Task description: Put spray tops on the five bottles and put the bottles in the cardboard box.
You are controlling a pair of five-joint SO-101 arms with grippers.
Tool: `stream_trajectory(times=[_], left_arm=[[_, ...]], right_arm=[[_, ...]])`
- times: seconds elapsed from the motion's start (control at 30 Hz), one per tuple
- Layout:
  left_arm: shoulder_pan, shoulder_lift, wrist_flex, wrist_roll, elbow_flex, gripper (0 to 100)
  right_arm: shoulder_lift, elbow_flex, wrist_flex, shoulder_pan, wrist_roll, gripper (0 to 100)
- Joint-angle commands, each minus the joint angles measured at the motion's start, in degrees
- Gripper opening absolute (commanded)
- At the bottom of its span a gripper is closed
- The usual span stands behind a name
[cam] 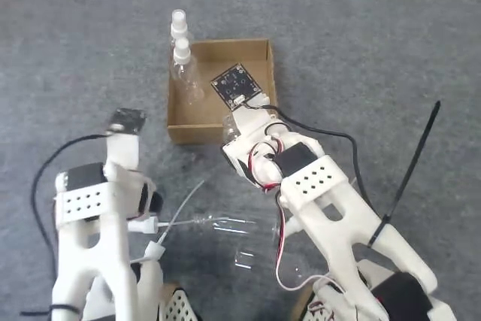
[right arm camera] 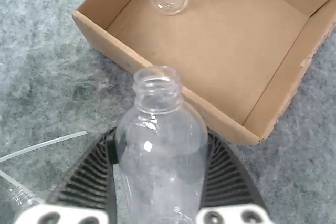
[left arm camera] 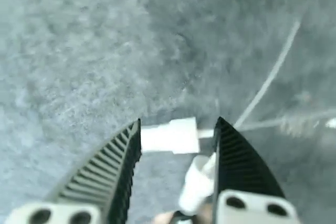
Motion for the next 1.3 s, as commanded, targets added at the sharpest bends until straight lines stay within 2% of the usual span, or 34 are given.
stream_trajectory(times=[0.0,0.13,0.3,0.53,0.7,0.8,0.87,1.07,1.27], left_arm=[[-2.5,-0.4,-1.7,-12.7,1.3,21],[-3.1,0.0,-6.0,-16.2,3.3,21],[-3.1,0.0,-22.0,-16.3,11.3,21],[-4.5,-0.5,-24.7,-16.0,9.1,21],[-5.8,-0.4,-28.4,-9.2,6.6,21],[-5.6,-0.4,-28.2,-5.7,4.8,21],[-5.8,-0.4,-25.2,-4.5,2.9,21],[-5.7,-0.4,-8.8,-11.0,-4.8,21],[-6.0,-0.3,-4.4,-20.0,-5.3,21]], right_arm=[[-3.5,-0.4,-1.2,0.7,0.8,0.9],[-3.5,-0.4,-1.2,0.7,0.8,0.9],[-3.5,-0.4,-1.2,0.7,0.8,0.9],[-3.4,-0.4,-1.2,0.7,0.8,0.9],[-3.4,-0.4,-1.2,0.7,0.8,0.9],[-3.4,-0.4,-1.2,0.7,0.8,0.9],[-3.4,-0.4,-1.2,0.7,0.8,0.9],[-3.4,-0.4,-1.2,0.7,0.8,0.9],[-3.4,-0.4,-1.2,0.7,0.8,0.9]])
